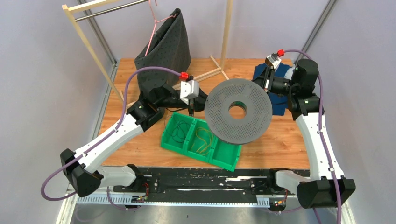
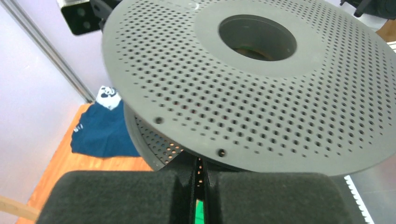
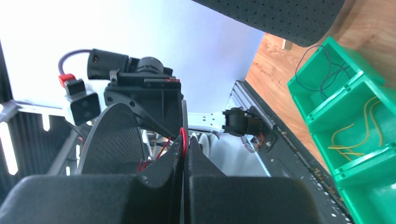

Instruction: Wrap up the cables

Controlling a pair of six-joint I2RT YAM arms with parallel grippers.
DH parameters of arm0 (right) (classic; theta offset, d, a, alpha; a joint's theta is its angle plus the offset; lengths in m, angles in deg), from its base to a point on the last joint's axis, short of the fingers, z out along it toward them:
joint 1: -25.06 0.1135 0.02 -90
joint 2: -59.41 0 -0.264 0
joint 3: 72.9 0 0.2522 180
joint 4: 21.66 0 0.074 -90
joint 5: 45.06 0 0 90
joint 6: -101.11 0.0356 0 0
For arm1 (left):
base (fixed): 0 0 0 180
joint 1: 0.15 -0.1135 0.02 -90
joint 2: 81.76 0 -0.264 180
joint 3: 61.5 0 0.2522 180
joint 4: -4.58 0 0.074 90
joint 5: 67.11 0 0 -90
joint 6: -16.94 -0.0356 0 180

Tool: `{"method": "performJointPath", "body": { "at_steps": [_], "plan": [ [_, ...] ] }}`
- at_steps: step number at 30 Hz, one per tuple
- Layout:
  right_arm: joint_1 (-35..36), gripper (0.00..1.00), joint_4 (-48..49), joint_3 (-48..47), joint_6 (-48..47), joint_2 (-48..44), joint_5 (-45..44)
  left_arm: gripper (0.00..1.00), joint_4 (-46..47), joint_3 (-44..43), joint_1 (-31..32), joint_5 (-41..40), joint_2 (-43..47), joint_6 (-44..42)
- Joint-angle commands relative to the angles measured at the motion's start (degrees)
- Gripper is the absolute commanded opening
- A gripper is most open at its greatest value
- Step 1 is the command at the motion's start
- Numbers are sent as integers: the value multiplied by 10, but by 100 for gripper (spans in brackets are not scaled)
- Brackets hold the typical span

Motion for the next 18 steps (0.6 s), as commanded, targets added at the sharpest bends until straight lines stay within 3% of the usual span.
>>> {"method": "performJointPath", "body": {
  "at_steps": [1, 6, 10, 18],
  "plan": [
    [-16, 1, 68, 19, 115, 5, -41, 0, 107, 30, 6, 35, 14, -28],
    [-16, 1, 99, 44, 158, 6, -53, 0, 152, 46, 6, 49, 13, -62],
    [-16, 1, 119, 66, 198, 4, -80, 0, 177, 50, 6, 15, 9, -56],
    [-16, 1, 152, 77, 211, 9, -118, 0, 186, 53, 6, -5, -7, -47]
  ]
}}
